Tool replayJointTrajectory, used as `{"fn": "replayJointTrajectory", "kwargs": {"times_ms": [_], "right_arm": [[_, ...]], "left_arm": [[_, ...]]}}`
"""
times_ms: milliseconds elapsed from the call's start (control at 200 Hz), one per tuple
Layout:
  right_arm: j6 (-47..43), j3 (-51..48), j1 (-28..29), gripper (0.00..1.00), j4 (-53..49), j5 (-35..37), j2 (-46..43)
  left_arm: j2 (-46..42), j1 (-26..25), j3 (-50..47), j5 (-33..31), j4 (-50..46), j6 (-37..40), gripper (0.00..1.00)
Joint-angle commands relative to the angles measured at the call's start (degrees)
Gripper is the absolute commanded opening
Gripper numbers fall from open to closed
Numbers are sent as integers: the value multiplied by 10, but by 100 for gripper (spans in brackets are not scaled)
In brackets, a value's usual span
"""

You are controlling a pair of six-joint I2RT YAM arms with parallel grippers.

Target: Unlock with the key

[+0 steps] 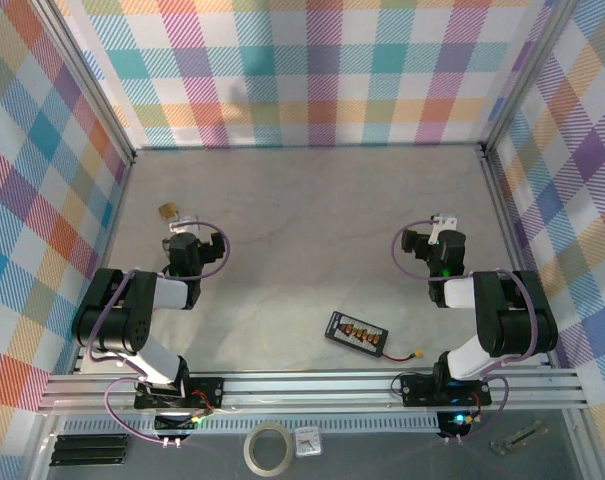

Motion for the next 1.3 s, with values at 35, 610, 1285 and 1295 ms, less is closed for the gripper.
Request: {"fn": "replayJointTrajectory", "kwargs": {"times_ms": [35,610,1285,1295], "right_arm": [[3,6,2,99,2,-6,-7],[2,4,3,99,7,-2,-8],[240,327,91,99,-965,6,-425],[241,329,91,99,-971,10,-425]], "left_arm": [[-3,-1,-6,-9,23,-8,100],[-3,-1,-7,-9,23,-8,100],[-259,-220,388,119,-748,-217,100],[-259,-221,389,125,-750,-218,100]]}}
